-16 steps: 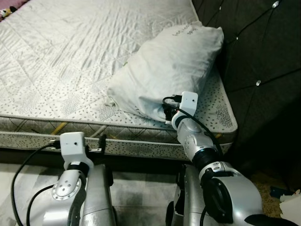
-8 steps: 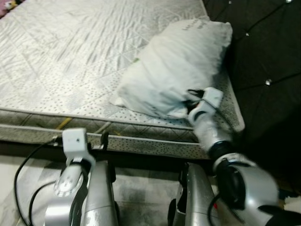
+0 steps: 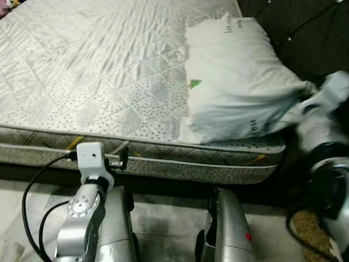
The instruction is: Clean up the room
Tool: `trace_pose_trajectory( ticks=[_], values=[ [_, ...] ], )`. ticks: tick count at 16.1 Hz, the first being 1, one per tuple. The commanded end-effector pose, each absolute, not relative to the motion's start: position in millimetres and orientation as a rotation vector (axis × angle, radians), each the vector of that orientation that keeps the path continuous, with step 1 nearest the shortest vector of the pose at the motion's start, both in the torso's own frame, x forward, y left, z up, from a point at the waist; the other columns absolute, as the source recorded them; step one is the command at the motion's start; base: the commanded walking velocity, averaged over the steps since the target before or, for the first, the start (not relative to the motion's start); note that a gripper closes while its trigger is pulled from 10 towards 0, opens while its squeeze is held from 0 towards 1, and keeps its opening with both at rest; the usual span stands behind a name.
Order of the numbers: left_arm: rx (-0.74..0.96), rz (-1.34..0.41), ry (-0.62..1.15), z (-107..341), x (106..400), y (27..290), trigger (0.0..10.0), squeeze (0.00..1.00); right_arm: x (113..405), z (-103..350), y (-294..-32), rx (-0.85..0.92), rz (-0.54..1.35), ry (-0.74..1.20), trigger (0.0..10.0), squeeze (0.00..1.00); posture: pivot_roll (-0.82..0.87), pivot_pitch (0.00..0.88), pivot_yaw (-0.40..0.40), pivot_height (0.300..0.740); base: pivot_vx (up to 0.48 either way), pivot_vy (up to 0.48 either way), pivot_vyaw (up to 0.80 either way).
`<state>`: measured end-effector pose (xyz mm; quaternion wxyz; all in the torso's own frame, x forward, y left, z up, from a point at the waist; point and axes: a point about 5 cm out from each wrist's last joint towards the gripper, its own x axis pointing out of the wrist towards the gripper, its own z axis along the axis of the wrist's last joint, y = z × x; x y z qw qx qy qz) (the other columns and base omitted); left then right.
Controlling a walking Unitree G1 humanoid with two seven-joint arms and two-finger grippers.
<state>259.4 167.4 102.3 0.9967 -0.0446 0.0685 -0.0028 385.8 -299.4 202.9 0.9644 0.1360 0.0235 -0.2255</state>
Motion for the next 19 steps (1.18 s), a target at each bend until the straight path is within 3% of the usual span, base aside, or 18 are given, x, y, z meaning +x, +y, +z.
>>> trace_pose_trajectory(
  ticks=[1,3,6,10,16,19],
  values=[
    [-0.081,0.005,0.136,101,260,171,10.0,0.0,383,220,-314,0.252,-0.499,-0.015,0.0,0.0,0.1,0.038,-0.028,0.506,0.0,0.0,0.0],
    [-0.084,0.006,0.125,102,265,170,10.0,0.0,371,212,-332,0.175,-0.529,0.003,0.0,0.0,0.09,0.02,-0.023,0.506,0.0,0.0,0.0],
    [-0.08,-0.004,0.124,100,267,170,10.0,0.0,358,168,-329,0.174,-0.498,0.104,0.0,0.0,0.08,0.015,-0.013,0.506,0.0,0.0,0.0],
    [-0.069,-0.018,0.11,103,272,171,10.0,0.0,320,99,-285,0.106,-0.421,0.194,0.0,0.0,0.07,0.004,-0.003,0.506,0.0,0.0,0.0],
    [-0.065,-0.034,0.105,103,275,169,10.0,0.0,256,79,-233,0.112,-0.333,0.254,0.0,0.0,0.06,0.002,0.007,0.506,0.0,0.0,0.0],
    [-0.064,-0.039,0.103,104,277,168,10.0,0.0,273,88,-226,0.121,-0.297,0.257,0.0,0.0,0.07,0.0,0.01,0.506,0.0,0.0,0.0]
  ],
)
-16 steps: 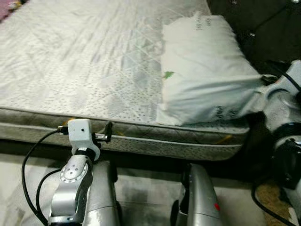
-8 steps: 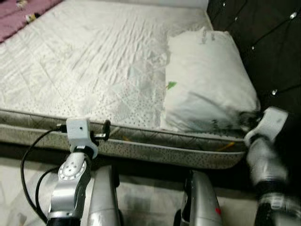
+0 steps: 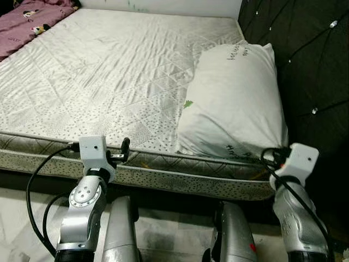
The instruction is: Clean up the room
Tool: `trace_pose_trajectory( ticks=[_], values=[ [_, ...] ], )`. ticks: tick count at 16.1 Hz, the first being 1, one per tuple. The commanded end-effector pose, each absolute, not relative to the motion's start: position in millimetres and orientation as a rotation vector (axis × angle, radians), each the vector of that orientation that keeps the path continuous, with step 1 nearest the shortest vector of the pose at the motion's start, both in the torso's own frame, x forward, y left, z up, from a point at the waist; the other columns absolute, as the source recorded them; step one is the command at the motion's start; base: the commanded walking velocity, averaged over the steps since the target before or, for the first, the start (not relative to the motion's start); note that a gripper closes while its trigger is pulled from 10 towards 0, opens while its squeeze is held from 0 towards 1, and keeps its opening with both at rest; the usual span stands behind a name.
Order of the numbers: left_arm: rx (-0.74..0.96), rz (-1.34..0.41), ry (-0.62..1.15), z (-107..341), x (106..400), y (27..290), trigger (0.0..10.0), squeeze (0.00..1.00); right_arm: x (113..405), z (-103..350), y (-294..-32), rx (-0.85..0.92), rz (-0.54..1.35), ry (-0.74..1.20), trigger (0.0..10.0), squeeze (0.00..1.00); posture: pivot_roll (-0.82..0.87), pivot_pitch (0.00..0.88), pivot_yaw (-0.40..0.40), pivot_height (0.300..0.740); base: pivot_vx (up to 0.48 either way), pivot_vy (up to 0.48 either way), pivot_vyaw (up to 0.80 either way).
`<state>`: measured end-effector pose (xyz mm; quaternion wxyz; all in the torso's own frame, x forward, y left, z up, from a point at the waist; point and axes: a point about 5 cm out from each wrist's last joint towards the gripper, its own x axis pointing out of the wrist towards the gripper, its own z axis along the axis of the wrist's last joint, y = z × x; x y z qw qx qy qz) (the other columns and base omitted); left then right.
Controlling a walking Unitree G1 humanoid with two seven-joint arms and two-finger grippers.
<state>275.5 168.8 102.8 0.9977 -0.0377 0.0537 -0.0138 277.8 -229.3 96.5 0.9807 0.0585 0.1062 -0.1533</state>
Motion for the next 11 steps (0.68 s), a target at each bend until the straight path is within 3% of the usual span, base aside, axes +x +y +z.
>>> trace_pose_trajectory(
  ticks=[1,3,6,9,11],
  values=[
    [-0.061,-0.034,0.103,104,278,169,10.0,0.0,290,96,-230,0.114,-0.283,0.251,0.0,0.0,0.07,0.0,0.009,0.506,0.0,0.0,0.0],
    [-0.058,-0.024,0.1,104,279,171,10.0,0.0,315,113,-242,0.084,-0.262,0.226,0.0,0.0,0.07,0.0,0.003,0.506,0.0,0.0,0.0],
    [-0.055,-0.008,0.097,104,280,171,10.0,0.0,355,164,-295,0.087,-0.383,0.165,0.0,0.0,0.08,0.0,-0.001,0.506,0.0,0.0,0.0],
    [-0.055,-0.004,0.09,104,282,172,10.0,0.0,365,221,-330,0.046,-0.482,0.018,0.0,0.0,0.08,0.0,-0.005,0.506,0.0,0.0,0.0],
    [-0.054,0.0,0.085,105,283,173,10.0,0.0,366,232,-340,0.037,-0.499,-0.008,0.0,0.0,0.08,0.0,-0.005,0.506,0.0,0.0,0.0]
  ],
)
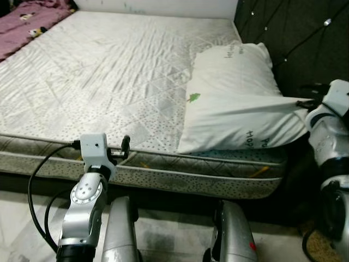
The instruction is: Clean up the room
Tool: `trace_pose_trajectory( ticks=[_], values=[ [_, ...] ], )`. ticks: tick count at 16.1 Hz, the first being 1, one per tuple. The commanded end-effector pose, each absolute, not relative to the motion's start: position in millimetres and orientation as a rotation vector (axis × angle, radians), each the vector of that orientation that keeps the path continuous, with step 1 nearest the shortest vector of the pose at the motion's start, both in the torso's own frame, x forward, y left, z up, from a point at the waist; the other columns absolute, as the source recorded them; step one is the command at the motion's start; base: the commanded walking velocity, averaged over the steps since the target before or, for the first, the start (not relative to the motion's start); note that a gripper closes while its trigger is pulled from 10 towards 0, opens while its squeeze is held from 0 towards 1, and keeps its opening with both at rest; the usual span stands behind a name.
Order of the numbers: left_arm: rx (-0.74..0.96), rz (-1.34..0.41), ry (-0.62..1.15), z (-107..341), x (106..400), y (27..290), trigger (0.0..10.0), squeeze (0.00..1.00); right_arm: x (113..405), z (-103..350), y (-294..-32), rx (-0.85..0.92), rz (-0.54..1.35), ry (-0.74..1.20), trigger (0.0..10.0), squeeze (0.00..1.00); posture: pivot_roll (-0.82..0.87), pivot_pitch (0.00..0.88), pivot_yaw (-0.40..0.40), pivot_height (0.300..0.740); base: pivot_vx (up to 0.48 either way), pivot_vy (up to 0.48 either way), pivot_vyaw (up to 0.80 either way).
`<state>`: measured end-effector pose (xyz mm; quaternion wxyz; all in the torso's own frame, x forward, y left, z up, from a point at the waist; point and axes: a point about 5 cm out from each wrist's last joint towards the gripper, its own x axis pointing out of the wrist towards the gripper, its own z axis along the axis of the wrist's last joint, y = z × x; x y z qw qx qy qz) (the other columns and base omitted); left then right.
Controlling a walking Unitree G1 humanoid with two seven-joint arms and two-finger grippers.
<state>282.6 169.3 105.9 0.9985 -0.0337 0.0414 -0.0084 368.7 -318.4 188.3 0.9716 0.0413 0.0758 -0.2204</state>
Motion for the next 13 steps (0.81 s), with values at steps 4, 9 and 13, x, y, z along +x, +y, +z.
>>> trace_pose_trajectory(
  ticks=[4,9,13],
  values=[
    [-0.045,0.006,0.079,106,285,175,10.0,0.0,367,239,-346,0.03,-0.502,-0.036,0.0,0.0,0.08,0.0,0.005,0.506,0.0,0.0,0.0],
    [-0.055,-0.014,0.08,105,286,170,10.0,0.0,370,185,-318,-0.017,-0.352,0.178,10.0,1.0,0.07,0.0,0.004,0.506,0.0,0.0,0.0],
    [-0.046,-0.019,0.093,104,285,172,10.0,0.0,357,125,-295,-0.131,-0.233,0.373,10.0,1.0,0.06,0.0,0.019,0.506,0.0,0.0,0.0]
  ],
)
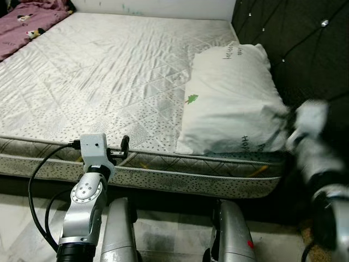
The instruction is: Clean up the room
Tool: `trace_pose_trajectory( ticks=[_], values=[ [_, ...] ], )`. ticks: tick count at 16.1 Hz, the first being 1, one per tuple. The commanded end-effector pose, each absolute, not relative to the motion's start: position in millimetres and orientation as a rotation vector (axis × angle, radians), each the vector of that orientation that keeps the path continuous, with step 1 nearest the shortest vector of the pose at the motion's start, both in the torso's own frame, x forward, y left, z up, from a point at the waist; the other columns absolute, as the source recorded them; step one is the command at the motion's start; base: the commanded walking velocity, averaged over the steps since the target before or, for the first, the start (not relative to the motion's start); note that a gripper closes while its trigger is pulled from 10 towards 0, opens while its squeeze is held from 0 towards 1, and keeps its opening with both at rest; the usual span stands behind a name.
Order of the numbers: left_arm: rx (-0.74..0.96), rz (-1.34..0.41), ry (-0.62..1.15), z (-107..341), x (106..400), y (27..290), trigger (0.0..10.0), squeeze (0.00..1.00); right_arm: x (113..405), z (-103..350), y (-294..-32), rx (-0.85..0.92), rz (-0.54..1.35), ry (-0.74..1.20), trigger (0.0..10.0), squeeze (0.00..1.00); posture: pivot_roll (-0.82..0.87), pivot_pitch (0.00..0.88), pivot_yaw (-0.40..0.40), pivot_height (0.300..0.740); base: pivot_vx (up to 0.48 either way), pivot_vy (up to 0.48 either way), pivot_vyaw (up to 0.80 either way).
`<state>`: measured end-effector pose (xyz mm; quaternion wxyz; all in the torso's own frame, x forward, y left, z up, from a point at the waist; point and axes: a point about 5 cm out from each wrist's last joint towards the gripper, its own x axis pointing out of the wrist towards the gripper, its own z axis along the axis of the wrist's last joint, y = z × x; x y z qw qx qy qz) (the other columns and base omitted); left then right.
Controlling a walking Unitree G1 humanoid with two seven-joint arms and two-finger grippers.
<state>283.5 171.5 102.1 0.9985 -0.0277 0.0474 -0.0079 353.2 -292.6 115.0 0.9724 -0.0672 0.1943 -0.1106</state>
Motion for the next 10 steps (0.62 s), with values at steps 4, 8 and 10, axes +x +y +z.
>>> trace_pose_trajectory(
  ticks=[4,8,10],
  values=[
    [-0.039,-0.024,0.089,105,290,172,10.0,0.0,349,109,-281,-0.238,-0.121,0.384,10.0,1.0,0.04,0.0,0.018,0.506,0.0,0.0,0.0],
    [-0.05,-0.015,0.091,102,285,170,10.0,0.0,314,91,-257,-0.118,-0.191,0.245,10.0,1.0,0.04,0.0,0.01,0.506,0.0,0.0,0.0],
    [-0.062,-0.001,0.088,101,283,170,10.0,0.0,284,78,-231,-0.066,-0.211,0.199,10.0,1.0,0.04,0.0,0.01,0.506,0.0,0.0,0.0]
  ],
)
